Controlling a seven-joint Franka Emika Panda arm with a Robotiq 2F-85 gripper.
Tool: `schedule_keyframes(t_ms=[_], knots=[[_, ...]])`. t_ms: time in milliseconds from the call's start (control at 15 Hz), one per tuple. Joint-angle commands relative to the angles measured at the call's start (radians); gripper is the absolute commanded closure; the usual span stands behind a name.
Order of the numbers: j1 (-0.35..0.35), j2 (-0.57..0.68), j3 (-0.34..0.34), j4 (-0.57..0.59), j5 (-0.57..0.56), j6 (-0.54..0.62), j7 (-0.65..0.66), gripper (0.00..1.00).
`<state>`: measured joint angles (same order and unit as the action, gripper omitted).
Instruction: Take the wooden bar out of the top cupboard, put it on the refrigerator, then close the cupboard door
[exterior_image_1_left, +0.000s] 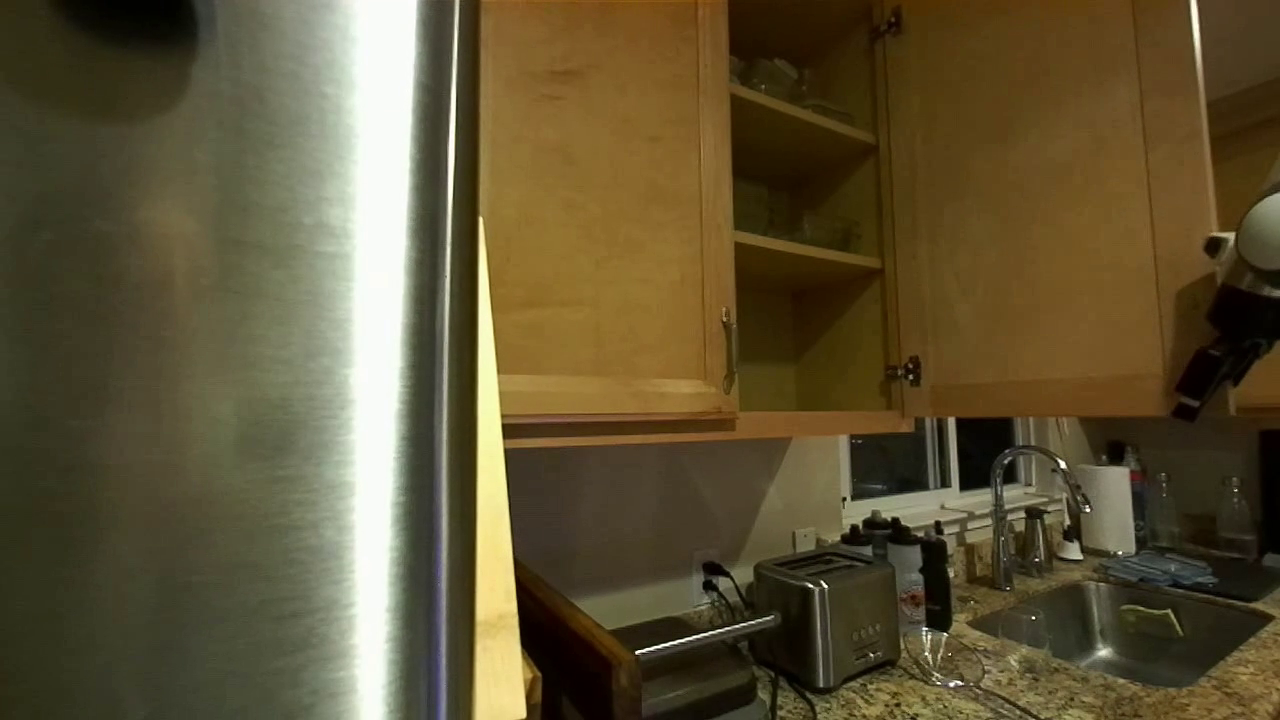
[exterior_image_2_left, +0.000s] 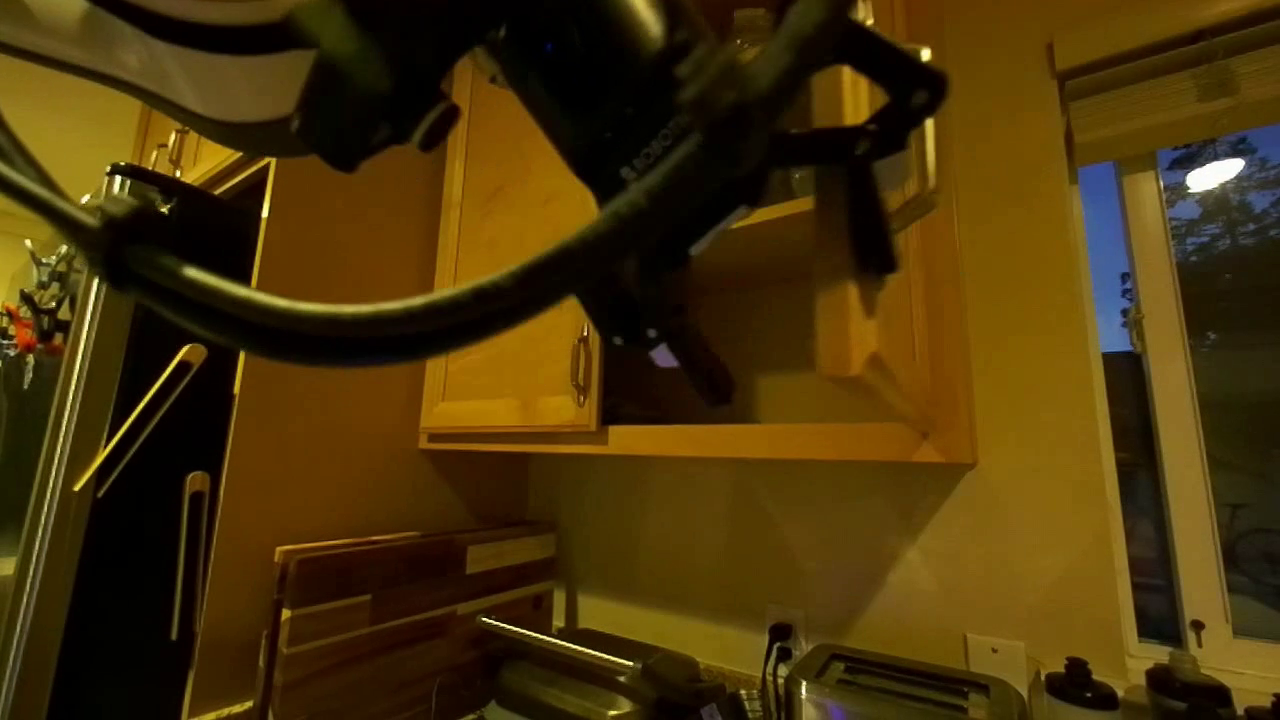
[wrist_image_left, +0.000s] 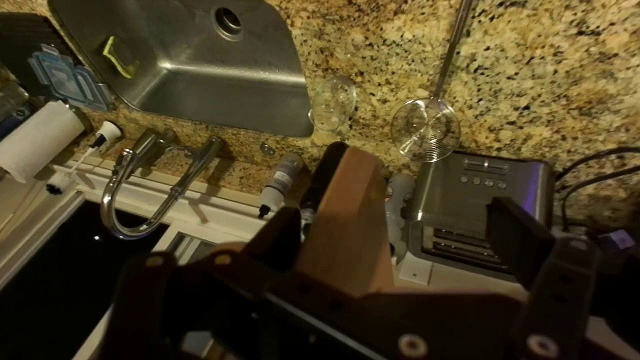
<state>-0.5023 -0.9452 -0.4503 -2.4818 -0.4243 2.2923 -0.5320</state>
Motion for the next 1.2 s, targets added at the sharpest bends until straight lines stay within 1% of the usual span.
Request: schedule_keyframes(t_ms=[0,133,267,467,667,800,933,1000,1133], knots=[[0.104,-0.112,0.120,-0.024,0.003,-0.103,0.013,0.00],[0.149,-0.150,0.163,-0.019,-0.003,-0.175,0.017,0.00],[0.212,-0.173,0.194,-0.005,-0.004,-0.246,0.010,0.00],[0.322,-0.194,0.235,0.007,0.005,-0.345,0.003,0.00],[0.445,-0.196,0.259,0.014,0.022,-0.391,-0.020,0.00],[0.525,-0.195,0.249,0.018,0.028,-0.382,-0.055,0.00],[0.595,-0.194,0.219,0.023,0.034,-0.373,-0.107,0.00],[0.610,-0.193,0.209,0.026,0.035,-0.377,-0.123,0.00],[0.608,-0.189,0.189,0.028,0.025,-0.381,-0.132,0.00]])
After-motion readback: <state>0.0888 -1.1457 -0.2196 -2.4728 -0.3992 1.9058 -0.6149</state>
